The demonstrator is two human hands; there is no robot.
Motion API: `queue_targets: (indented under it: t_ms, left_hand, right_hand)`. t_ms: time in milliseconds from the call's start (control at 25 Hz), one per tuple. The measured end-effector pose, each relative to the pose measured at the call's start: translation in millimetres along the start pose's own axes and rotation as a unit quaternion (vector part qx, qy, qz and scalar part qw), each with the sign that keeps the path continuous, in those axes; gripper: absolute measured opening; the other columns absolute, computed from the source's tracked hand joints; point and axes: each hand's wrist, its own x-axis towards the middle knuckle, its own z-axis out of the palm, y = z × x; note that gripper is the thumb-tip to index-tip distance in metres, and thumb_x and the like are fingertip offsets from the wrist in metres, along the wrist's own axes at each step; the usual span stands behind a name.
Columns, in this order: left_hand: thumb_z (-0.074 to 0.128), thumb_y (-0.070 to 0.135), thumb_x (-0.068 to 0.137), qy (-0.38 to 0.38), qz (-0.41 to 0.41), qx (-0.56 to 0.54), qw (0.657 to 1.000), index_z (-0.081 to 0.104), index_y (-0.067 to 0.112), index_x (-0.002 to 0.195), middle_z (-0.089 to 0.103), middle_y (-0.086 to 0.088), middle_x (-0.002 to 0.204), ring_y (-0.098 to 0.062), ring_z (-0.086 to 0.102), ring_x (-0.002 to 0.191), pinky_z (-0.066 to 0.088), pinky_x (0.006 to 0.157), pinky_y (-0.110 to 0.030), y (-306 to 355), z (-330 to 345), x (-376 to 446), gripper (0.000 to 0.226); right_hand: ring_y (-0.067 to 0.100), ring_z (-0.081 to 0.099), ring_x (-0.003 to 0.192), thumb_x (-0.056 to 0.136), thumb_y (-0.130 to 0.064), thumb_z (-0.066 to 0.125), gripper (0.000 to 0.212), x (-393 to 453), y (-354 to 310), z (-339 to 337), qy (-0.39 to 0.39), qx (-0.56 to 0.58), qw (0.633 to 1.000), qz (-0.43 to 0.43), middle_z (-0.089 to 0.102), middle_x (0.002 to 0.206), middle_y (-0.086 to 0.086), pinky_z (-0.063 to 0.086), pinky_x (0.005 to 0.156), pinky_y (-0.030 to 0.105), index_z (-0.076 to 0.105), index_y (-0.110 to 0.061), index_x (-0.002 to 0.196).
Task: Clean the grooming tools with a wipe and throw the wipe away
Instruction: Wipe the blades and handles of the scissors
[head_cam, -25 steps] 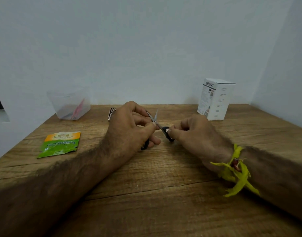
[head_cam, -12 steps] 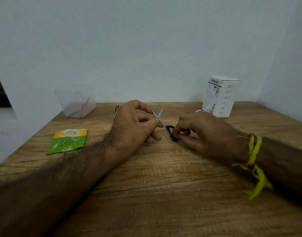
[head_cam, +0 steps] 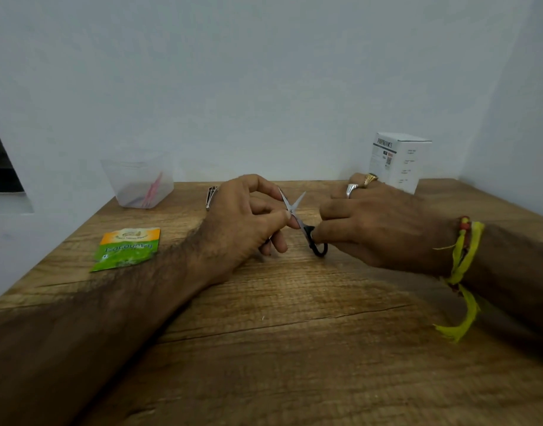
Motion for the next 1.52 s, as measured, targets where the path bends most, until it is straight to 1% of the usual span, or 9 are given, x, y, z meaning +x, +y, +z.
queue_targets:
  t_ms: [200, 320, 480, 760, 840, 1000, 1160, 1360, 1520]
  left_hand:
    - [0.066, -0.006, 0.088, -0.001, -0.003, -0.007, 1.0, 0.056, 0.004, 0.103, 0.078, -0.008, 0.081, -0.02, 0.064, 0.046, 0.045, 0.04, -0.023, -4, -2, 1, 0.021]
    - [0.065, -0.006, 0.089, 0.009, -0.015, -0.027, 0.999, 0.054, 0.005, 0.105, 0.078, -0.008, 0.082, -0.024, 0.069, 0.051, 0.05, 0.042, -0.025, -6, 0, 1, 0.022]
    - [0.063, -0.007, 0.09, 0.025, -0.016, -0.042, 0.999, 0.054, 0.005, 0.108, 0.078, -0.007, 0.081, -0.027, 0.075, 0.061, 0.057, 0.05, -0.028, -5, 1, -2, 0.023]
    - [0.063, -0.005, 0.094, 0.04, -0.012, -0.062, 0.997, 0.053, 0.006, 0.108, 0.078, -0.01, 0.083, -0.024, 0.077, 0.068, 0.062, 0.058, -0.032, -2, 8, -4, 0.021]
    - [0.064, -0.004, 0.094, 0.032, -0.024, -0.081, 0.996, 0.054, 0.008, 0.11, 0.078, -0.01, 0.085, -0.024, 0.078, 0.074, 0.064, 0.063, -0.034, -1, 8, -4, 0.023]
    - [0.066, -0.001, 0.093, 0.012, -0.044, -0.091, 0.995, 0.059, 0.017, 0.115, 0.079, -0.008, 0.088, -0.022, 0.078, 0.081, 0.064, 0.066, -0.034, -1, 6, -4, 0.029]
    - [0.066, 0.004, 0.094, 0.016, -0.045, -0.092, 0.995, 0.063, 0.011, 0.111, 0.079, -0.01, 0.086, -0.024, 0.078, 0.081, 0.064, 0.067, -0.037, -4, 6, -2, 0.019]
    - [0.067, 0.002, 0.094, 0.004, -0.082, -0.137, 0.987, 0.063, -0.001, 0.105, 0.078, -0.015, 0.088, -0.031, 0.077, 0.08, 0.064, 0.064, -0.035, -6, 5, -1, 0.012]
    - [0.07, 0.007, 0.093, -0.038, -0.084, -0.12, 0.988, 0.064, 0.0, 0.1, 0.079, -0.012, 0.088, -0.029, 0.078, 0.079, 0.063, 0.062, -0.032, -6, 7, -1, 0.012]
  right_hand:
    - [0.025, 0.062, 0.07, 0.085, -0.025, 0.074, 0.011, 1, 0, -4, 0.019, -0.018, 1.0, 0.003, 0.066, 0.08, 0.0, 0.048, 0.069, 0.04, 0.076, -0.023, 0.096]
    - [0.017, 0.061, 0.075, 0.089, -0.028, 0.067, 0.009, 1, -11, 4, -0.003, 0.083, 0.99, 0.114, 0.066, 0.082, -0.01, 0.042, 0.072, 0.031, 0.074, -0.028, 0.095]
    - [-0.002, 0.055, 0.069, 0.089, -0.025, 0.067, 0.01, 3, -22, 16, 0.001, 0.28, 0.906, 0.318, 0.056, 0.068, -0.022, 0.04, 0.063, 0.015, 0.075, -0.025, 0.094]
    - [0.008, 0.069, 0.069, 0.09, -0.021, 0.069, 0.014, 18, -37, 27, 0.113, 0.431, 0.731, 0.517, 0.073, 0.068, -0.004, 0.058, 0.065, 0.028, 0.077, -0.019, 0.079]
    - [0.009, 0.069, 0.07, 0.09, -0.021, 0.069, 0.012, 18, -35, 29, 0.109, 0.424, 0.742, 0.507, 0.073, 0.069, -0.003, 0.059, 0.067, 0.03, 0.077, -0.019, 0.082]
    - [0.018, 0.062, 0.062, 0.091, -0.017, 0.067, 0.009, 11, -25, 28, 0.068, 0.372, 0.826, 0.419, 0.068, 0.064, 0.002, 0.053, 0.061, 0.039, 0.074, -0.02, 0.086]
    - [0.013, 0.06, 0.066, 0.091, -0.017, 0.067, 0.008, 2, -16, 28, 0.031, 0.346, 0.873, 0.343, 0.068, 0.071, -0.003, 0.049, 0.061, 0.032, 0.074, -0.021, 0.089]
    - [0.009, 0.058, 0.081, 0.091, -0.013, 0.069, 0.002, 1, -12, 20, 0.297, 0.271, 0.849, 0.343, 0.063, 0.085, -0.004, 0.041, 0.068, 0.013, 0.071, -0.013, 0.09]
    - [0.023, 0.061, 0.086, 0.093, -0.006, 0.066, 0.007, 9, -22, 30, 0.303, 0.137, 0.914, 0.234, 0.066, 0.093, 0.008, 0.05, 0.075, 0.035, 0.071, -0.003, 0.095]
